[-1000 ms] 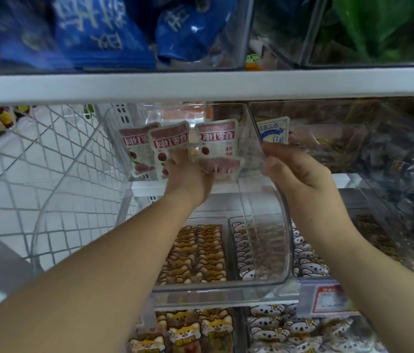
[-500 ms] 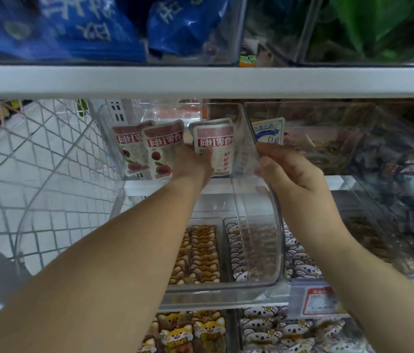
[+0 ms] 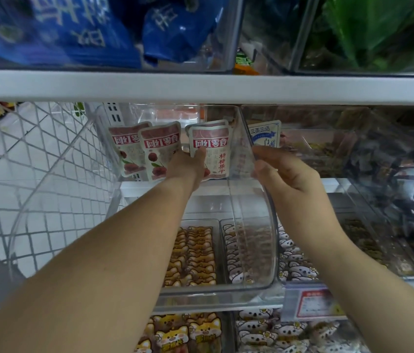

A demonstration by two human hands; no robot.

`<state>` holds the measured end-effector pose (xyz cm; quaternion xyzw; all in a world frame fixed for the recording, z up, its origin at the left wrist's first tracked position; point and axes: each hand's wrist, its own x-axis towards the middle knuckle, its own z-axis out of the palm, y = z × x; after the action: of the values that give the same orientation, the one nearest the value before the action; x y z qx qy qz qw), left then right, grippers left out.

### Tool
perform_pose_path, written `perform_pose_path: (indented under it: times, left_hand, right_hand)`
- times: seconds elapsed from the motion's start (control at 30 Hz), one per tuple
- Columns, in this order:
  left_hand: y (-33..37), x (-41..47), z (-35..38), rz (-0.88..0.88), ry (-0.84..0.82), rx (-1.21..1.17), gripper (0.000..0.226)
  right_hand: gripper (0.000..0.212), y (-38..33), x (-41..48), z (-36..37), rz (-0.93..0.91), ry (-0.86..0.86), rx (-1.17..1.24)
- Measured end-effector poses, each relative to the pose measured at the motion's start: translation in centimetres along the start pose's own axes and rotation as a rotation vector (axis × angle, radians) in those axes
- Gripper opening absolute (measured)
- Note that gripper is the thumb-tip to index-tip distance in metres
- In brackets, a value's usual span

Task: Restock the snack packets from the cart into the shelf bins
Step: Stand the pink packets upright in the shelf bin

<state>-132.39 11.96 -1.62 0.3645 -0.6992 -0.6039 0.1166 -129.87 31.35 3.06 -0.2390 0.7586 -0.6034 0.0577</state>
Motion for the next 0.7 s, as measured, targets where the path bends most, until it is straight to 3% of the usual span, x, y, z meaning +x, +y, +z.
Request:
perform_pose_path:
  times: [0.13, 0.33, 0.5, 0.7]
  left_hand:
    - [-0.2, -0.7, -0.3, -0.136, -0.058, -0.095, 0.048]
    - [-0.6, -1.1, -0.2, -0.137, -0.128, -0.140, 0.040]
    - [-0.9, -0.6, -0.5, -0.152, -0.131, -0.079, 0.039]
    - [-1.4, -0.8, 0.1, -0.105, -0.162, -0.195, 0.031]
  right_hand:
    - [0.017, -1.1, -0.5, -0.4, -0.042, -0.003, -0.105]
    - [0.032, -2.0, -1.8, 0.3, -0.071, -0.055, -0.320]
    - [0.032, -1.8, -2.0, 0.4, -0.050, -0.041, -0.301]
    - [0.034, -1.7, -2.1, 0.5, -0.061, -0.042, -0.254]
